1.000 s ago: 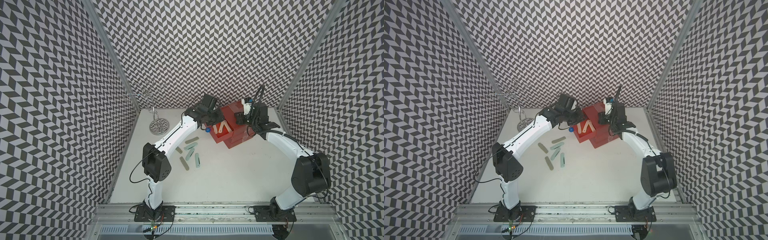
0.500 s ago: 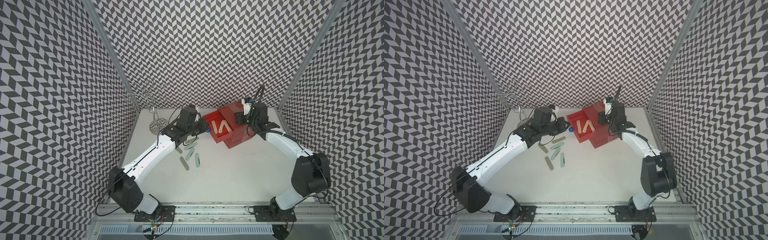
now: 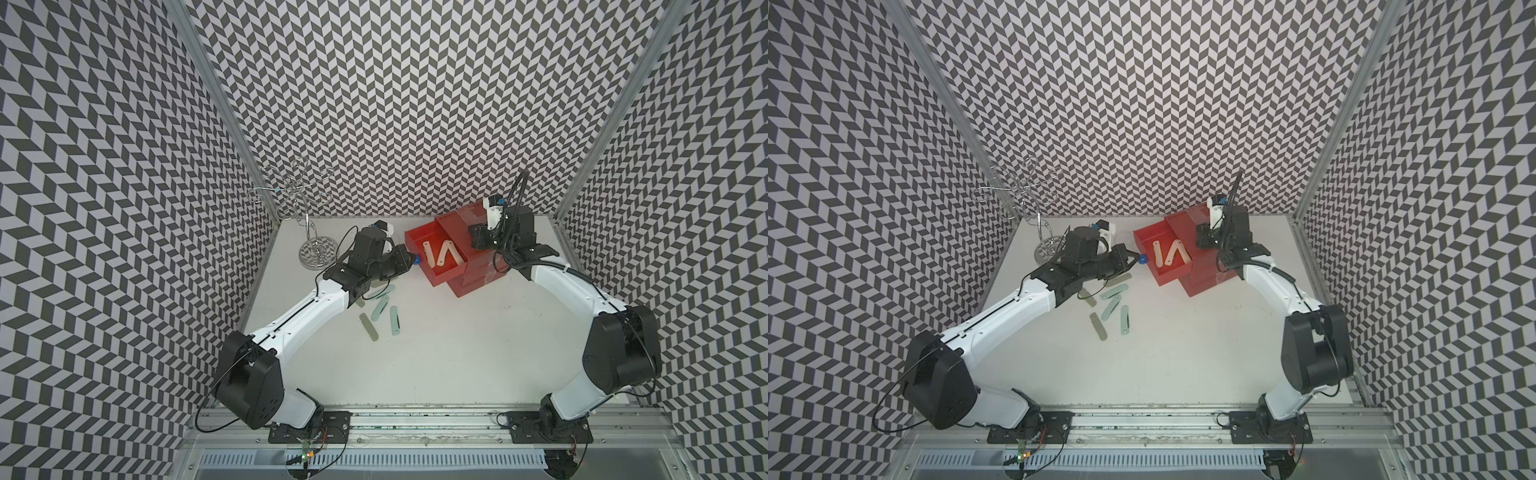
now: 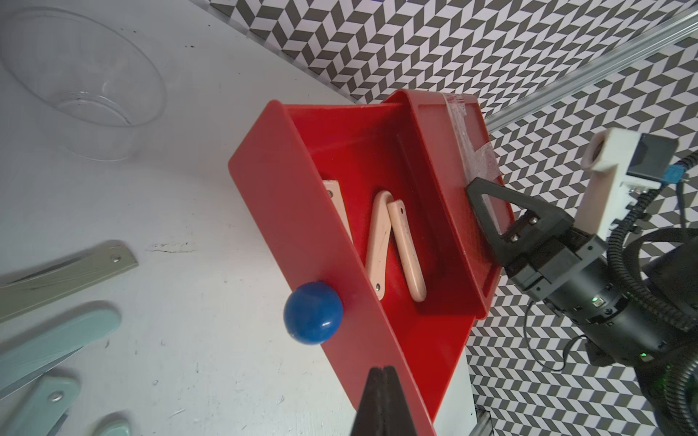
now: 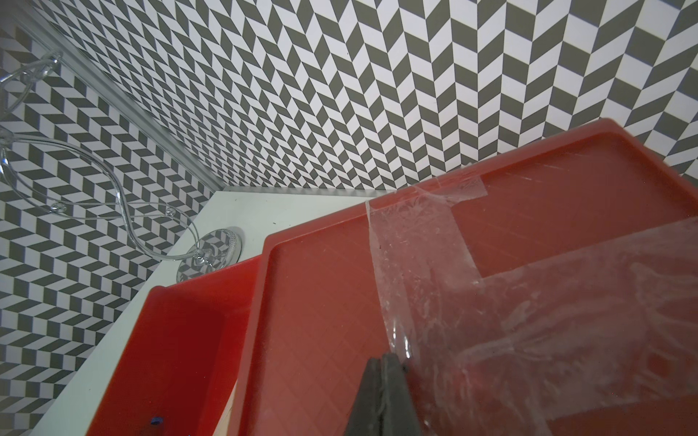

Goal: Place the fruit knives into the drawer by color
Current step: Close the drawer in the storage box.

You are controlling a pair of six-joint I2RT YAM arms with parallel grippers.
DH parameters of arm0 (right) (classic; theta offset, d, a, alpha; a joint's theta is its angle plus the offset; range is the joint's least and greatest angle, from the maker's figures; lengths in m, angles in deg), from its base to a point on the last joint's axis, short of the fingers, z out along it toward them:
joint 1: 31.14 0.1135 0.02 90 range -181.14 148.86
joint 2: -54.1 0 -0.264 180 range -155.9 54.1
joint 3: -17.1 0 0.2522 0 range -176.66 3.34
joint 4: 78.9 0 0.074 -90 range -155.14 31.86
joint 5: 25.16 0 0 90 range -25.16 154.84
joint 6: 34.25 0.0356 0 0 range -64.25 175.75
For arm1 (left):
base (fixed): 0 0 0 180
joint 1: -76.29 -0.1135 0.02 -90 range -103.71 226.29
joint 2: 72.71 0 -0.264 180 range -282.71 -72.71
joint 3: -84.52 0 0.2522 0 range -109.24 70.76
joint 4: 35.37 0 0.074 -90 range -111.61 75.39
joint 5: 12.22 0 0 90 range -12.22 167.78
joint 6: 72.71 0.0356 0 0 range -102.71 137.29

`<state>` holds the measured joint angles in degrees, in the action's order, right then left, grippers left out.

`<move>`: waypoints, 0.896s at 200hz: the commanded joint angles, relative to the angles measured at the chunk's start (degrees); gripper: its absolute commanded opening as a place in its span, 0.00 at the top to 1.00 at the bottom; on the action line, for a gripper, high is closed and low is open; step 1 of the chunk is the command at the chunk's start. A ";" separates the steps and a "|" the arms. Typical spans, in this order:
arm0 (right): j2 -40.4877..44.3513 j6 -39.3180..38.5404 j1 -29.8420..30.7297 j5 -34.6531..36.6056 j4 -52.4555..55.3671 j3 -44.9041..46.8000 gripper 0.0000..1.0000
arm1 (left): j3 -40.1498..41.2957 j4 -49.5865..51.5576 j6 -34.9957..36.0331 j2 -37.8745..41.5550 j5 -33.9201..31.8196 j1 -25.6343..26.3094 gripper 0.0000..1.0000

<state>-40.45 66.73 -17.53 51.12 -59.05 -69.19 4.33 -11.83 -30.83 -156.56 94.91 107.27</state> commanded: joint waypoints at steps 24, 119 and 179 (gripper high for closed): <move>-7.81 0.62 0.07 0.98 15.16 5.48 1.00 | 0.62 -4.11 -1.12 -2.79 2.56 -0.13 1.00; -8.20 0.53 0.10 0.35 15.00 5.48 1.00 | -4.86 -4.59 -1.31 -10.43 4.61 1.69 1.00; -8.55 0.54 0.02 -0.08 15.18 5.47 1.00 | -8.30 -6.50 -2.22 -14.82 6.00 2.85 1.00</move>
<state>-41.06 66.64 -17.49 51.14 -59.86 -69.24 -1.38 -15.78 -32.71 -169.83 99.59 109.24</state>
